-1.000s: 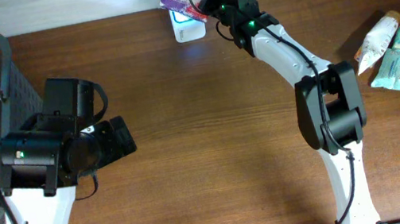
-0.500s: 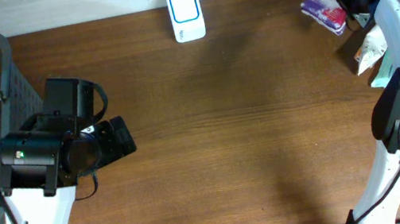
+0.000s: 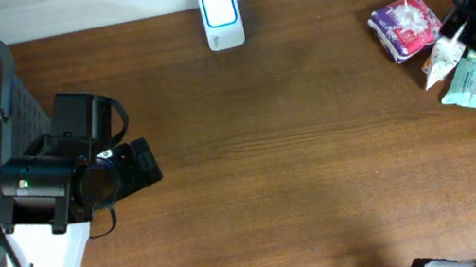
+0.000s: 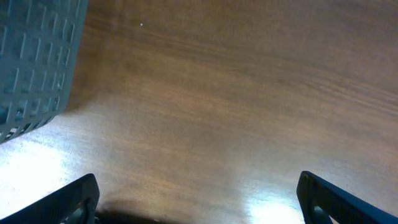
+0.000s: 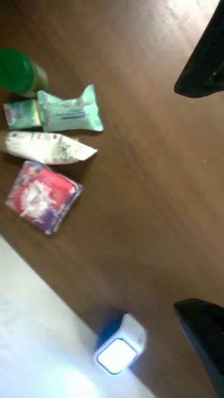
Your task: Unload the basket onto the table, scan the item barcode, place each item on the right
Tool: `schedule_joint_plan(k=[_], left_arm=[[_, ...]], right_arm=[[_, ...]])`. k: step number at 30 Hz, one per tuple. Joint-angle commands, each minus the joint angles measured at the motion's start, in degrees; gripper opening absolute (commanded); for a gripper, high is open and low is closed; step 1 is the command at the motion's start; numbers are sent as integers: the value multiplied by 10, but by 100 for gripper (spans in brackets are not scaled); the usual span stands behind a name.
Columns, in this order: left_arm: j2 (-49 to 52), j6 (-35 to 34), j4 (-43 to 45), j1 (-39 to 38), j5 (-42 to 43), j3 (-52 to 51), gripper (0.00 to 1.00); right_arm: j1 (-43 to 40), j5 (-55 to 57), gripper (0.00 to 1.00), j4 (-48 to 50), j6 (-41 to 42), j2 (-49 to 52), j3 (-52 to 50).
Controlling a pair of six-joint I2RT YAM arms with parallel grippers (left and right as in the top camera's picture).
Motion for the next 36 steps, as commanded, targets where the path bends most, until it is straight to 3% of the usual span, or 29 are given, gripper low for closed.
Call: schedule_joint_plan(k=[1,4,6,16,18,23,29,31,36], left_arm=[[-2,-5,0,-2,-4,2,99],[-2,-5,0,-2,-4,2,99],[-2,-5,0,-2,-4,2,99],[-2,-5,0,-2,-4,2,99],[-2,-5,0,-2,-4,2,99],[-2,-5,0,-2,-4,2,99],[-2,-5,0,-2,-4,2,99],[-2,-5,0,-2,-4,2,99],[-2,-5,0,-2,-4,2,99]], right_arm=[[28,5,99,16,-23,-113,-114],[32,-37,99,-14,-23,-209,-251],[32,-47,99,-72,-23,-219,-293],[31,-42,99,-132,-34,-123,-298],[47,-43,99,-109,-33,-134,-298],[220,64,99,-16,-34,-228,-298],[236,98,99,-8,-34,-301,-312],[214,97,99,24,-34,-355,-370],[169,97,99,187,-37,-580,-640]])
